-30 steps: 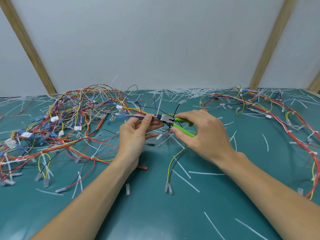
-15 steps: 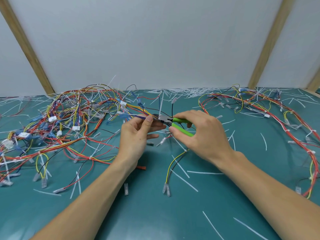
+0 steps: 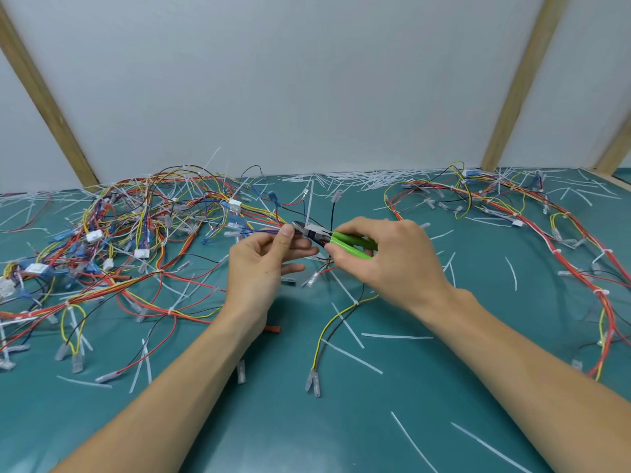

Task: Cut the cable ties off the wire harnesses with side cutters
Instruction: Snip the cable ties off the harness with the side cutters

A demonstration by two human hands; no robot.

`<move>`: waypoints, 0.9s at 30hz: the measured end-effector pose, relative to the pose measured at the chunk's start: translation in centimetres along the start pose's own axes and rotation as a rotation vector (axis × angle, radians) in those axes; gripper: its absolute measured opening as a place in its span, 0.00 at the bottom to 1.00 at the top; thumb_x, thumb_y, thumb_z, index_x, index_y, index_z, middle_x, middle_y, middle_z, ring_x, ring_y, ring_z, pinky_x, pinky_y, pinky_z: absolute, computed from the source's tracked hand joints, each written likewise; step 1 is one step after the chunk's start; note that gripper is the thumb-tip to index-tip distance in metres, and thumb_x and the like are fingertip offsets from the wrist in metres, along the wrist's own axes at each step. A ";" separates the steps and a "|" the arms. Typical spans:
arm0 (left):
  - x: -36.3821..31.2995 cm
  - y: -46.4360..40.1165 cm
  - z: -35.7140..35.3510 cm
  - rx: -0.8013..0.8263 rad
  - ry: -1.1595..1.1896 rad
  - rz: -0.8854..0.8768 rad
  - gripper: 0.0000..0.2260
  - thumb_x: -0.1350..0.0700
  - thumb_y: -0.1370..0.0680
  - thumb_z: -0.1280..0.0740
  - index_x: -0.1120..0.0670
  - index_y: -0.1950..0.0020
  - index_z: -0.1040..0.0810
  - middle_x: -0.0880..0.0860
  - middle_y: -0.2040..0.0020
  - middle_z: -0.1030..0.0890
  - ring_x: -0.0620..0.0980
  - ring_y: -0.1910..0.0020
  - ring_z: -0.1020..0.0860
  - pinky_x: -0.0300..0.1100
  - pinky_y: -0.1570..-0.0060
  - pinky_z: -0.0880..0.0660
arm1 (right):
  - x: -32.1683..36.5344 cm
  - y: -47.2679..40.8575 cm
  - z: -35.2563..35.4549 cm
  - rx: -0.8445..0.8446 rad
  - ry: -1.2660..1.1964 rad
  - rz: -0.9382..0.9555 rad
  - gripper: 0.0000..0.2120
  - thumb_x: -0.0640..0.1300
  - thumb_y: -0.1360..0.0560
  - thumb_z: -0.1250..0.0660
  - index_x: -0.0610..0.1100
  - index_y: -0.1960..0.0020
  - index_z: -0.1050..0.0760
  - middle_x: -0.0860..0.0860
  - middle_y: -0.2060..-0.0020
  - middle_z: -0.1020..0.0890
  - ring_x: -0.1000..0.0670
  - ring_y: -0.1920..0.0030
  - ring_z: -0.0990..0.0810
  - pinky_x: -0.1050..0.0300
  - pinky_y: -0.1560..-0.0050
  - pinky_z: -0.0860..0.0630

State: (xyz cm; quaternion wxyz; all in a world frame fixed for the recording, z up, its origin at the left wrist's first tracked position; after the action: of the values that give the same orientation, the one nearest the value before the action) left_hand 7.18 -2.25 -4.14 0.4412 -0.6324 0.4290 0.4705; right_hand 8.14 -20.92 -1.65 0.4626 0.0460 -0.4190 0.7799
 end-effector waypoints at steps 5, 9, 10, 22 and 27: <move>-0.2 0.0 -0.1 0.062 -0.009 -0.033 0.07 0.56 0.20 0.32 0.59 0.52 0.19 0.55 0.56 0.13 0.53 0.53 0.14 0.41 0.60 0.17 | -0.6 -0.1 -0.3 0.029 -0.123 -0.085 0.11 0.58 0.23 0.30 0.52 0.54 0.14 0.58 0.62 0.13 0.56 0.61 0.16 0.53 0.55 0.21; -0.2 0.0 0.3 0.006 -0.060 -0.021 0.08 0.55 0.21 0.30 0.59 0.55 0.19 0.53 0.61 0.14 0.51 0.57 0.14 0.42 0.64 0.18 | -1.1 -0.2 -1.0 0.231 -0.355 -0.232 0.10 0.55 0.20 0.31 0.52 0.56 0.15 0.57 0.63 0.14 0.55 0.67 0.16 0.53 0.61 0.19; -0.2 0.0 0.5 -0.008 -0.067 -0.018 0.09 0.55 0.21 0.29 0.60 0.55 0.19 0.53 0.61 0.14 0.51 0.58 0.14 0.42 0.65 0.18 | -1.2 -0.2 -1.1 0.283 -0.400 -0.263 0.11 0.54 0.20 0.31 0.51 0.56 0.15 0.56 0.63 0.14 0.53 0.68 0.16 0.50 0.63 0.18; -0.5 -0.4 1.0 -0.011 -0.108 -0.044 0.08 0.55 0.21 0.29 0.58 0.58 0.19 0.52 0.64 0.15 0.52 0.60 0.14 0.39 0.70 0.22 | -1.0 0.1 -1.5 0.446 -0.531 -0.335 0.20 0.54 0.17 0.36 0.40 0.56 0.18 0.53 0.68 0.18 0.52 0.67 0.19 0.51 0.64 0.21; -0.4 -0.4 0.7 0.048 -0.159 -0.053 0.08 0.55 0.21 0.29 0.57 0.58 0.19 0.52 0.63 0.14 0.52 0.59 0.14 0.39 0.69 0.22 | -0.9 0.1 -1.6 0.390 -0.537 -0.333 0.16 0.53 0.18 0.33 0.42 0.55 0.18 0.54 0.68 0.18 0.51 0.68 0.19 0.55 0.65 0.22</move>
State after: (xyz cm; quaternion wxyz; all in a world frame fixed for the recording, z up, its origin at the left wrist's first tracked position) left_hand 7.34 -1.40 -3.84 0.5011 -0.5932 0.3868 0.4973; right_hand 9.08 -20.39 -3.15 0.4394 0.4038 -0.3555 0.7193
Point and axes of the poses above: each hand's wrist, its own y-axis away from the middle knuckle, its own z-axis out of the back of the hand, x = y × z, the point moved 3 cm from there along -y, towards the middle knuckle
